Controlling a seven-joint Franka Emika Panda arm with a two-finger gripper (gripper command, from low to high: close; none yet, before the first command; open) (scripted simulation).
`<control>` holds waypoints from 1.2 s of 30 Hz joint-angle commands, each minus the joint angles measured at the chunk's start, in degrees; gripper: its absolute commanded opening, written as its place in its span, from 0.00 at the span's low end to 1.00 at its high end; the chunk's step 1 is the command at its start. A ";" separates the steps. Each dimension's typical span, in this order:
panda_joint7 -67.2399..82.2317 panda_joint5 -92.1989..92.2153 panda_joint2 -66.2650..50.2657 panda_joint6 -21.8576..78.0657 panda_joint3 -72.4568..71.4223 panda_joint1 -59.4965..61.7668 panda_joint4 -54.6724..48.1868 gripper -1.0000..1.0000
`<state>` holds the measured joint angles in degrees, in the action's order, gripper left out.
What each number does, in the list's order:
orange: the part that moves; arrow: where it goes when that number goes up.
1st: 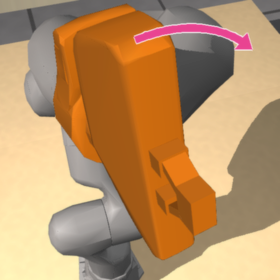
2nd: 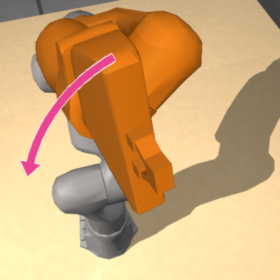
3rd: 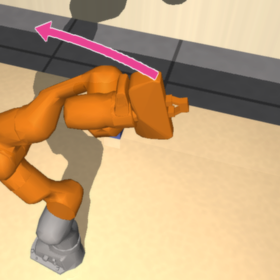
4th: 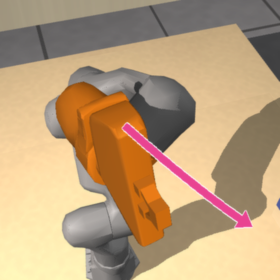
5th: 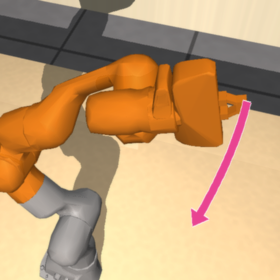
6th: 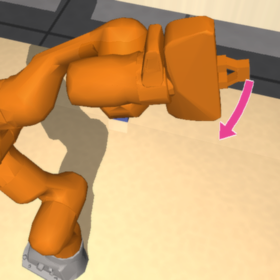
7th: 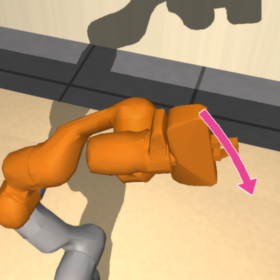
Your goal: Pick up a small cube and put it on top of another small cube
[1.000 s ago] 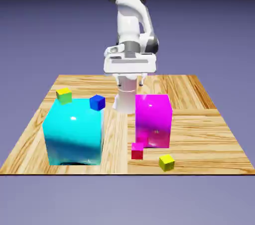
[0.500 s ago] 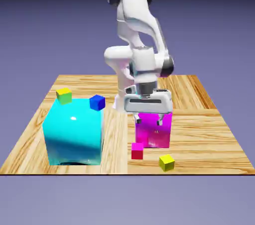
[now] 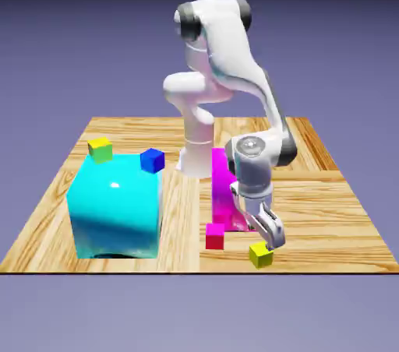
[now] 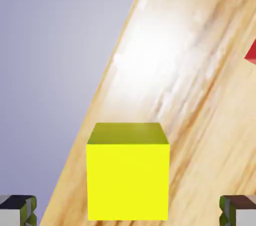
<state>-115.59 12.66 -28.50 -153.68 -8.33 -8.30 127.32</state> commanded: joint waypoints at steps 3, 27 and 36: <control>0.24 0.13 -3.59 -2.91 -0.10 -0.29 -0.70 0.00; 45.11 -7.73 19.11 13.53 3.47 5.27 11.02 0.00; 61.22 -10.49 21.61 14.12 4.66 6.90 14.83 0.00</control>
<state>-54.27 2.32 -6.89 -139.57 -3.69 -1.38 142.16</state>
